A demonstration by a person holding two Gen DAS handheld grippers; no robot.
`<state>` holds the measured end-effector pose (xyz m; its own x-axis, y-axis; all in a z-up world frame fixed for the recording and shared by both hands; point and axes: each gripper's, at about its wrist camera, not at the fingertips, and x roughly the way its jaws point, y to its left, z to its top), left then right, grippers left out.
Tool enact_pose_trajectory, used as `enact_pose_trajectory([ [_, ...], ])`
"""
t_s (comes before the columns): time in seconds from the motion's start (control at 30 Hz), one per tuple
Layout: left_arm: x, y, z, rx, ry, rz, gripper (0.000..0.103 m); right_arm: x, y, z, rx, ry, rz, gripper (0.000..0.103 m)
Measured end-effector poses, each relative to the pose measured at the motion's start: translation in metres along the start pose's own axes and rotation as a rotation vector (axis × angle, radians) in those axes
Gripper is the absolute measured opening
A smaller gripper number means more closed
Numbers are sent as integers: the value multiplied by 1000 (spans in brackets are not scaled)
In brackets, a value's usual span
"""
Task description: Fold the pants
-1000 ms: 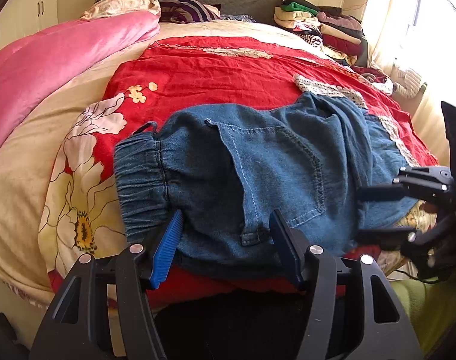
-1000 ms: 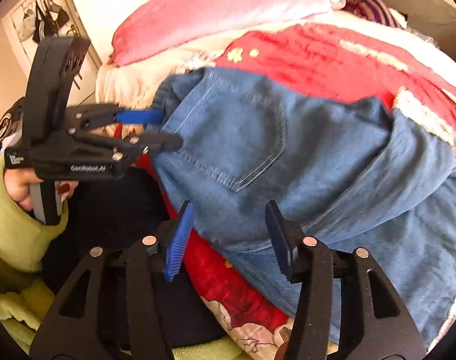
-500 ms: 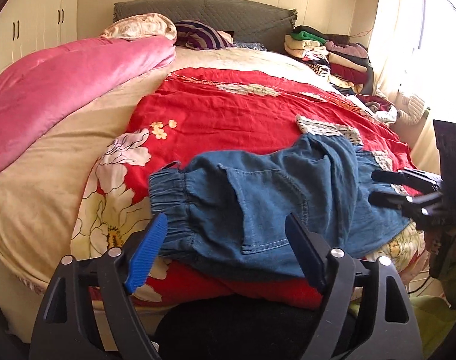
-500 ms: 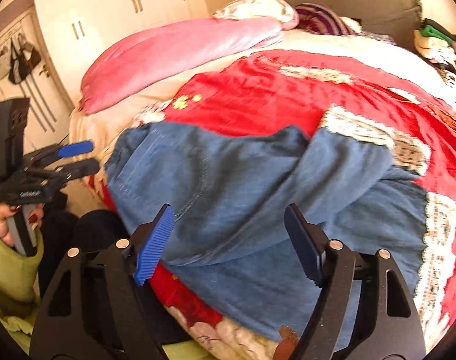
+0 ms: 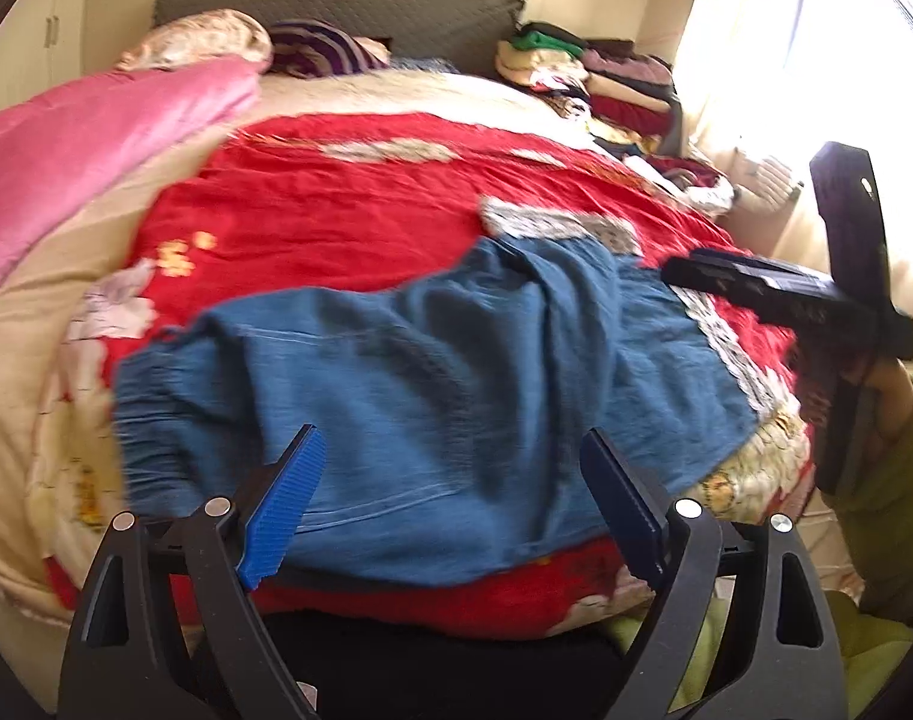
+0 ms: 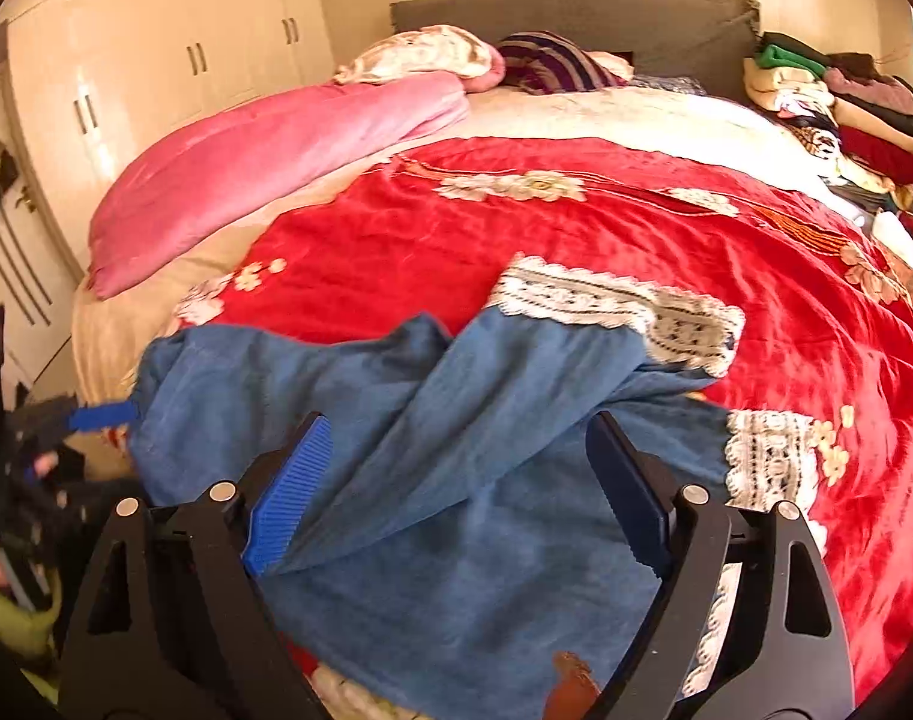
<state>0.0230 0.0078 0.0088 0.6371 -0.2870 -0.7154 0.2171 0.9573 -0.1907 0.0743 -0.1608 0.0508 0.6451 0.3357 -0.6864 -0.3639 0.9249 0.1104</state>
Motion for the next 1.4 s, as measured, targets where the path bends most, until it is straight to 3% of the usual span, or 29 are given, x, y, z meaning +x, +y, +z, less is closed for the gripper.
enact_pose_trajectory([
  [0.13,20,-16,4,-10,41,-81,86,17,-16,13,29,18,-36,80],
  [0.27,41,-34,6,21,76,-106,84,38,-27,31,34,32,-62,80],
  [0.47,73,-49,12,34,136,-156,75,81,-23,63,-51,86,-51,80],
  [0.6,96,-46,18,-9,160,-182,72,116,-15,77,-85,144,-55,80],
  [0.67,106,-43,20,-30,167,-184,60,133,-8,83,-105,171,-49,80],
  [0.77,112,-46,17,3,172,-161,27,162,-2,88,-138,219,-73,80],
  [0.9,113,-56,11,33,189,-196,21,196,-8,91,-98,275,-108,79],
  [1.03,111,-63,6,72,186,-180,21,208,-21,91,-68,275,-149,30],
  [1.13,109,-60,7,67,182,-191,21,189,-43,93,27,237,-100,9],
  [1.27,106,-59,5,72,175,-191,22,147,-66,92,85,167,-106,7],
  [1.4,104,-58,5,70,164,-186,33,90,-94,82,170,93,-99,7],
])
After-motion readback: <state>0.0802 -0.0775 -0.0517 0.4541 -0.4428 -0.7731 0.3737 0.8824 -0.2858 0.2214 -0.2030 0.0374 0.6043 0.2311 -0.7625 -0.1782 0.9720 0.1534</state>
